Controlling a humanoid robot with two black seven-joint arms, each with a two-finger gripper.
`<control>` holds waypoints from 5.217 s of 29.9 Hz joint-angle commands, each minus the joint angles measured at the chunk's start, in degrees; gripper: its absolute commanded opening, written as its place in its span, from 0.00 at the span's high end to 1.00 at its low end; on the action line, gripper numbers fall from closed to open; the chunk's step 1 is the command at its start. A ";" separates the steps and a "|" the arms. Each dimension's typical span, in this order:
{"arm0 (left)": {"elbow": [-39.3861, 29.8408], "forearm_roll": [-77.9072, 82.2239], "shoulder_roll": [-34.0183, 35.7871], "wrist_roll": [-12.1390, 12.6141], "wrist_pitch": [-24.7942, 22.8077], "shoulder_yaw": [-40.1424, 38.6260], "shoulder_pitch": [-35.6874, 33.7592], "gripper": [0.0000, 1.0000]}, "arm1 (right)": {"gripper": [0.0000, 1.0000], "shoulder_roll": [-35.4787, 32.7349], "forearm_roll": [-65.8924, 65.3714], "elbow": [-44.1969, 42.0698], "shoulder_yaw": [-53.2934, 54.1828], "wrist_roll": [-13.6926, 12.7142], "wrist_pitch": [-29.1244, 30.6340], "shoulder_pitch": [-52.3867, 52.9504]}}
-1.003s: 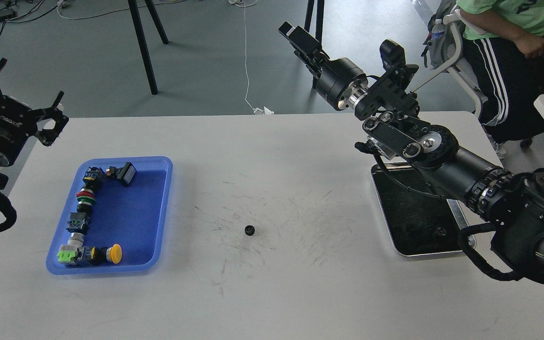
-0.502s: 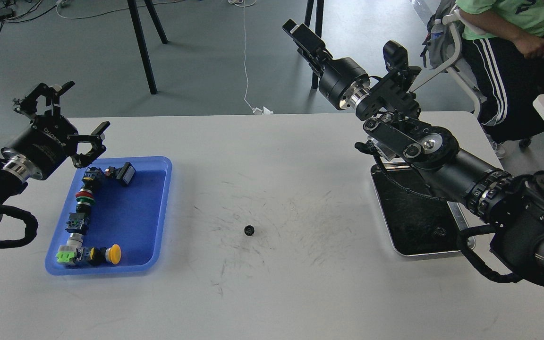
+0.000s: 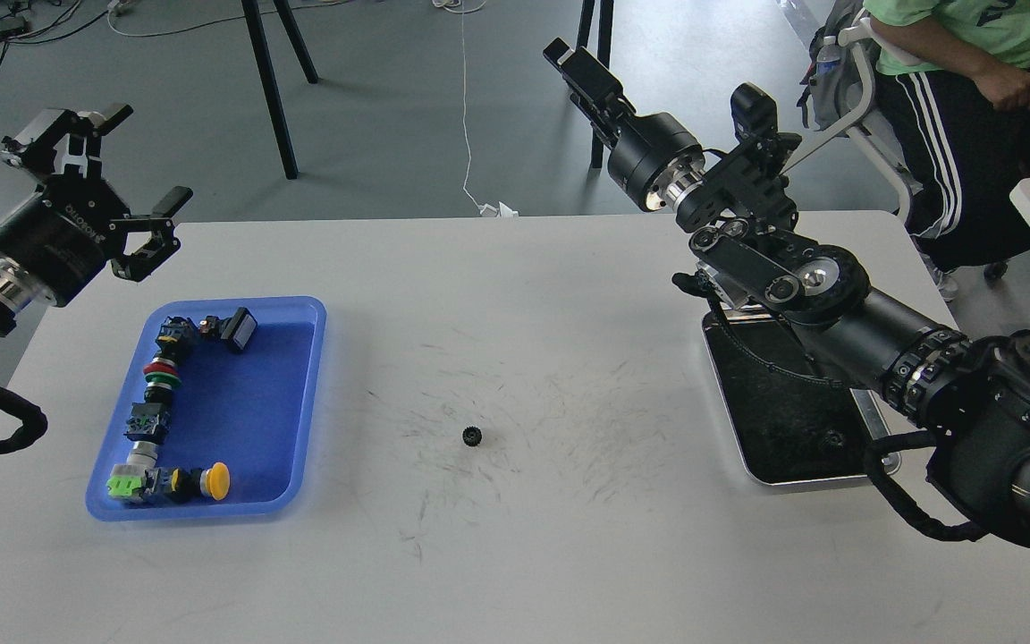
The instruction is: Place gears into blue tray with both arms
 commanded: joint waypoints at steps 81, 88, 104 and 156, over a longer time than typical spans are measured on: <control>-15.88 46.80 -34.86 -0.20 42.89 74.96 -46.89 0.02 | 0.04 -15.12 37.15 0.94 7.26 0.00 3.73 -12.49; -11.85 47.16 -41.90 -0.20 45.28 78.92 -47.60 0.02 | 0.04 -14.77 37.15 0.85 7.52 0.00 3.46 -13.20; -3.14 47.34 -45.60 -0.20 45.37 79.45 -40.66 0.03 | 0.03 -15.39 41.81 2.35 10.07 -1.55 8.74 -15.57; -0.86 48.57 -50.35 -0.20 50.16 89.47 -42.06 0.22 | 0.03 -16.18 42.51 2.08 10.07 -3.66 9.61 -16.98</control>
